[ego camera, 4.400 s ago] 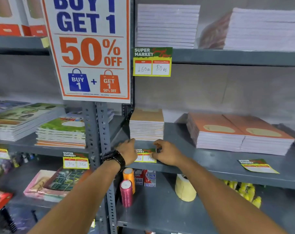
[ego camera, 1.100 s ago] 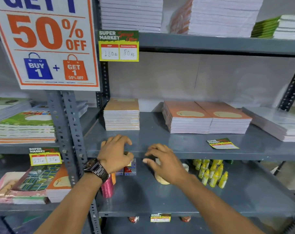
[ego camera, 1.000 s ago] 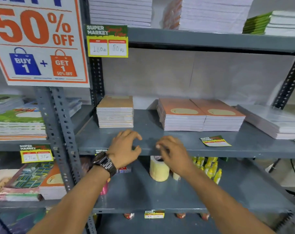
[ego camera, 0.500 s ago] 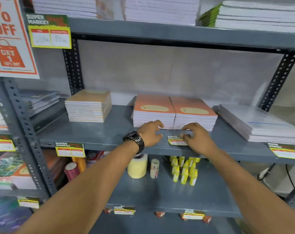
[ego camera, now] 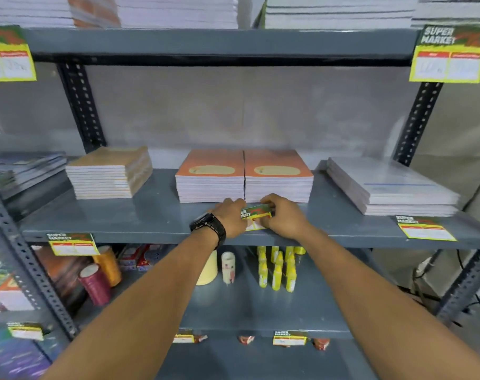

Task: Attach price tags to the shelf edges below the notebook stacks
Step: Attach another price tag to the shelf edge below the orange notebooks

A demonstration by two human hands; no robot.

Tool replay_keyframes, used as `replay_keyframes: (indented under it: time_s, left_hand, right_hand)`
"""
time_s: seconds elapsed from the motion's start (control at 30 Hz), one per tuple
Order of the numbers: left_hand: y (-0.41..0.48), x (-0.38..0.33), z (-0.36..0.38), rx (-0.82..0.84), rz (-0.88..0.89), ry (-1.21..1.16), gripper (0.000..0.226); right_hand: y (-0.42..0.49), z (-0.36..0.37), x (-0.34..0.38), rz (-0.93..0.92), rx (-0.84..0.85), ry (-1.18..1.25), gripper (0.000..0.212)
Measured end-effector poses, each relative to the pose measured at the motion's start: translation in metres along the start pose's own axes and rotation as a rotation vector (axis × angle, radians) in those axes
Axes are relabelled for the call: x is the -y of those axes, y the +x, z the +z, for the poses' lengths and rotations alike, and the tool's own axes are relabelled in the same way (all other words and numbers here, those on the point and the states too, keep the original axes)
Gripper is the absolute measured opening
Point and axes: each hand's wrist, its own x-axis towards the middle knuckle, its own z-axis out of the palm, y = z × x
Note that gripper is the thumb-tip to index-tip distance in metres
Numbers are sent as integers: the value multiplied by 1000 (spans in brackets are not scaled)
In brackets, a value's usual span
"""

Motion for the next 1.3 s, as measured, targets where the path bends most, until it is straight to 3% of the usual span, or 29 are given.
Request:
replay_keyframes:
  time_s: [0.1, 0.27, 0.33, 0.43, 0.53, 1.3]
  left_hand:
    - [2, 1, -5, -110, -5, -273, 37]
    - [-32, 6, -9, -241, 95, -590, 19]
    - [-51, 10, -4, -284, 81, -631, 19]
    - [-69, 15, 9, -349, 31, -611, 25]
    - [-80, 16, 23, -371, -37, -626, 32]
    - [-83, 13, 35, -451, -113, -342, 23]
  right_hand:
    - [-1, 1, 3, -10, -62, 164, 42]
    - [-21, -2, 12, -84, -88, 232, 5]
    - [-37, 1, 14, -74, -67, 246, 11]
    - [-56, 15, 13, -65, -33, 222, 14]
    - [-66, 29, 12, -30, -59, 192, 4]
    - [-66, 55, 22, 93, -249, -6, 8]
